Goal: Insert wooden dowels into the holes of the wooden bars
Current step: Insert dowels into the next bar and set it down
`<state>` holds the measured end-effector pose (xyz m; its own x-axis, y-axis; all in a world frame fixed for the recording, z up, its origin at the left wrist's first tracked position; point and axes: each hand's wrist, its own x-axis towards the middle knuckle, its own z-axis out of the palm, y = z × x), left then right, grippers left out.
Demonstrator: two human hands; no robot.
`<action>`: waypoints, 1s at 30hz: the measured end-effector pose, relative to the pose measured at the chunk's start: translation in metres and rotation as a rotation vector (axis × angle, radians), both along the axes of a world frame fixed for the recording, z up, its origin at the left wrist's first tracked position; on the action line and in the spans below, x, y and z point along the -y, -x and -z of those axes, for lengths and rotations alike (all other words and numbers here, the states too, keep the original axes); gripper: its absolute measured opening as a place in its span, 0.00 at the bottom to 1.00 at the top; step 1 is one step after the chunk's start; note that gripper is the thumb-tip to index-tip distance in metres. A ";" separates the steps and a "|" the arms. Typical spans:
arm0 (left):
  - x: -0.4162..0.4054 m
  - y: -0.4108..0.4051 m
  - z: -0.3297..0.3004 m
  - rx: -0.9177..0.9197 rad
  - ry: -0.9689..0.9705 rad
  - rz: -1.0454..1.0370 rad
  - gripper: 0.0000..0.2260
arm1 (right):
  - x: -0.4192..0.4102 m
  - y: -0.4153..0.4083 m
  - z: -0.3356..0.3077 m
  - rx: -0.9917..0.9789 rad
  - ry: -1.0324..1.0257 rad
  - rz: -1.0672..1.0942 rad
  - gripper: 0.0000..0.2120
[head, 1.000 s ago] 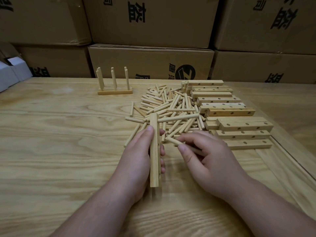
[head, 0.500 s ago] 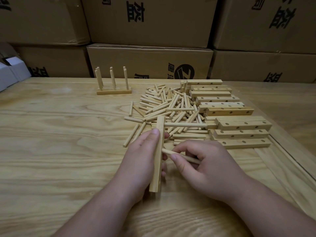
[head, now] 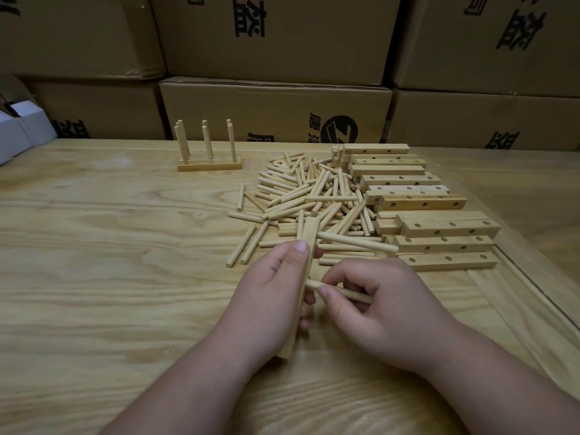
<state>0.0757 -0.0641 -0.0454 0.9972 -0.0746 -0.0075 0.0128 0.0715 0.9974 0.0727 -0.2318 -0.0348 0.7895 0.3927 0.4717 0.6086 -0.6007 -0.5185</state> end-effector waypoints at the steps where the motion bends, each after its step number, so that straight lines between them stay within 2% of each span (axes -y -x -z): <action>1: 0.000 0.000 0.000 0.006 -0.002 -0.008 0.14 | -0.002 0.001 0.000 -0.004 -0.005 0.007 0.04; 6: 0.001 -0.001 0.001 0.004 0.005 -0.027 0.14 | -0.002 0.001 0.000 -0.031 -0.012 0.026 0.04; 8: 0.000 -0.001 0.001 -0.019 0.016 -0.033 0.14 | -0.001 0.001 0.000 -0.031 -0.017 0.050 0.08; 11: -0.001 -0.002 0.001 -0.046 0.059 -0.063 0.15 | 0.001 0.001 -0.002 -0.044 -0.102 0.066 0.11; 19: -0.005 -0.008 -0.003 -0.124 0.201 -0.202 0.18 | 0.007 0.001 0.000 -0.083 -0.302 0.126 0.12; 24: -0.003 -0.007 -0.001 -0.113 0.177 -0.189 0.19 | 0.007 -0.002 0.004 -0.150 -0.313 0.108 0.18; 30: 0.000 -0.005 0.002 -0.086 0.139 -0.173 0.19 | 0.006 -0.004 0.004 -0.180 -0.299 0.123 0.17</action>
